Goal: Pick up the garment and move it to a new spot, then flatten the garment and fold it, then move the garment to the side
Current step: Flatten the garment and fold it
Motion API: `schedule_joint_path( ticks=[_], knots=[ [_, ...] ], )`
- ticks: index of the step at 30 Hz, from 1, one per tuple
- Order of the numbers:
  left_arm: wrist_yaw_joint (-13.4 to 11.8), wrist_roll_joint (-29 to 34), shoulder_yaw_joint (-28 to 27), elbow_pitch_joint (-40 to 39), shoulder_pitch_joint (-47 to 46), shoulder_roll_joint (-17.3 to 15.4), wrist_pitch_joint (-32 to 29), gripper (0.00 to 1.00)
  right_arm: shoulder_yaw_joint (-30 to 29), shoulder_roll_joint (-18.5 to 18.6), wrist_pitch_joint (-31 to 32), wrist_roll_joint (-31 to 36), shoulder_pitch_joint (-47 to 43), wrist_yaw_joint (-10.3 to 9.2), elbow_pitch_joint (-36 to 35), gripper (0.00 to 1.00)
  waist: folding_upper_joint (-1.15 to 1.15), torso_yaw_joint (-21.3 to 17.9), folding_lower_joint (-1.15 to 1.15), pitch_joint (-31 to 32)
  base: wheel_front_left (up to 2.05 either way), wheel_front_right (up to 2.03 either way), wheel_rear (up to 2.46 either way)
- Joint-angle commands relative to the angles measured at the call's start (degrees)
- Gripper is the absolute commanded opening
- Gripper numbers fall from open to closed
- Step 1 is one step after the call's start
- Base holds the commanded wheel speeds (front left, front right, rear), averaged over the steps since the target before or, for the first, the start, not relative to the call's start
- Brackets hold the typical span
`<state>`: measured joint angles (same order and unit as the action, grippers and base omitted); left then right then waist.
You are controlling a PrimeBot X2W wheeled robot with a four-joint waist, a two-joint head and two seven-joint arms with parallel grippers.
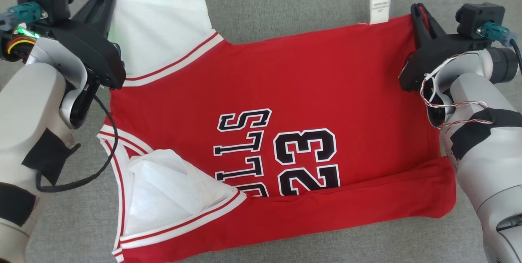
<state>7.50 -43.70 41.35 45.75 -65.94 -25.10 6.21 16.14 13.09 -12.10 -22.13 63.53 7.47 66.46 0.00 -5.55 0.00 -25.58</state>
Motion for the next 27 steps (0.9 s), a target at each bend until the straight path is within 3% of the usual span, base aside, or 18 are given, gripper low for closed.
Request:
schedule_joint_path(
  ticks=[1, 10, 16, 27],
  knots=[
    [-0.1, -0.7, 0.0, 0.0, 0.0, 0.2, 0.7, 0.00, 0.2, 0.6, -0.9, -0.6, -0.1, 0.07, 0.1, 0.00, 0.00, 0.4, 0.00, 1.3, 0.00, 0.00, 0.00],
    [-0.1, -2.3, 1.7, -4.4, 8.6, 0.3, 5.6, 0.00, 2.3, 2.3, -2.9, -7.2, -9.3, 0.07, -4.7, 0.00, 0.00, 2.0, 0.00, 7.2, 0.00, 0.00, 0.00],
    [-1.6, -3.4, 1.1, -11.8, 17.9, -0.9, 7.8, 0.00, 4.2, 6.3, -3.1, -13.8, -18.8, 0.07, -12.3, 0.00, 0.00, 4.1, 0.00, 11.0, 0.00, 0.00, 0.00],
    [-9.5, -1.2, 1.5, -30.1, 36.6, -2.7, 8.9, 0.00, -0.5, 11.5, -3.1, -20.7, -38.5, 0.07, -31.1, 0.00, 0.00, 8.4, 0.00, 14.4, 0.00, 0.00, 0.00]
  ],
)
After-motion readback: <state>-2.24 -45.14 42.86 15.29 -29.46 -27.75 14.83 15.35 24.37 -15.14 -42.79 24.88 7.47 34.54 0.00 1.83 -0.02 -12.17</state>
